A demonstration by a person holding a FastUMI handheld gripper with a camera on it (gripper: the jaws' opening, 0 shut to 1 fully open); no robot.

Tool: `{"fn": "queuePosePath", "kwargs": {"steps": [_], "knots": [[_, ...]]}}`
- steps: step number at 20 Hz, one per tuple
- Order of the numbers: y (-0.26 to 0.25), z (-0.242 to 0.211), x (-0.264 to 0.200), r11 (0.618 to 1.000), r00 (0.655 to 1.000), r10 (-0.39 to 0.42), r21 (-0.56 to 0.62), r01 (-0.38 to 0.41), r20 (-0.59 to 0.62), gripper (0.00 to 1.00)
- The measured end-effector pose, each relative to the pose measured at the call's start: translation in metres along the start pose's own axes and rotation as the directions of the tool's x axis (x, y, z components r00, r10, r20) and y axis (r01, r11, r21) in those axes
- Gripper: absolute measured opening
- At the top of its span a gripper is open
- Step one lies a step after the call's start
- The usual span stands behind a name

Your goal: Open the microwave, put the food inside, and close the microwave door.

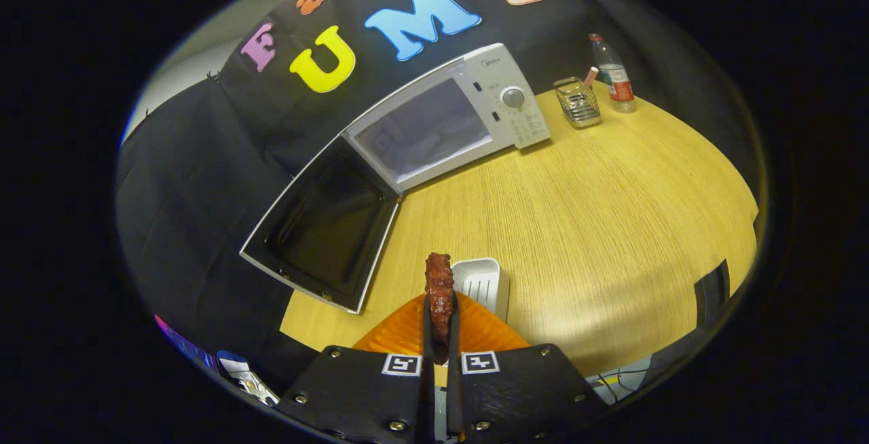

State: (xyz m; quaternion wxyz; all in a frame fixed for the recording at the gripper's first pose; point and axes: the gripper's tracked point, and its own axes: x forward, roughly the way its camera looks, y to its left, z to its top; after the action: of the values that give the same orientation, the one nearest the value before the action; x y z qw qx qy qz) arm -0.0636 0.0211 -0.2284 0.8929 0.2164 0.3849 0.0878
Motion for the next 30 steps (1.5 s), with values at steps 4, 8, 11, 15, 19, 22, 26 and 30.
{"fn": "queuePosePath", "kwargs": {"steps": [4, 8, 11, 15, 19, 22, 26, 30], "knots": [[0.017, 0.039, 0.016, 0.998, 0.998, 0.023, -0.059, -0.019, 0.059, 0.07], [0.034, 0.068, 0.042, 0.996, 0.995, 0.057, -0.078, -0.051, 0.08, 0.07], [0.043, 0.091, 0.065, 0.995, 0.992, 0.072, -0.074, -0.065, 0.102, 0.07], [0.05, 0.117, 0.099, 0.995, 0.987, 0.075, -0.075, -0.065, 0.139, 0.07], [0.054, 0.135, 0.13, 0.996, 0.981, 0.072, -0.069, -0.06, 0.181, 0.07], [0.052, 0.147, 0.153, 0.996, 0.974, 0.058, -0.08, -0.041, 0.218, 0.07], [0.052, 0.162, 0.183, 0.997, 0.962, 0.078, -0.035, -0.071, 0.262, 0.07], [0.052, 0.181, 0.209, 0.996, 0.937, 0.085, -0.009, -0.087, 0.34, 0.07]]}}
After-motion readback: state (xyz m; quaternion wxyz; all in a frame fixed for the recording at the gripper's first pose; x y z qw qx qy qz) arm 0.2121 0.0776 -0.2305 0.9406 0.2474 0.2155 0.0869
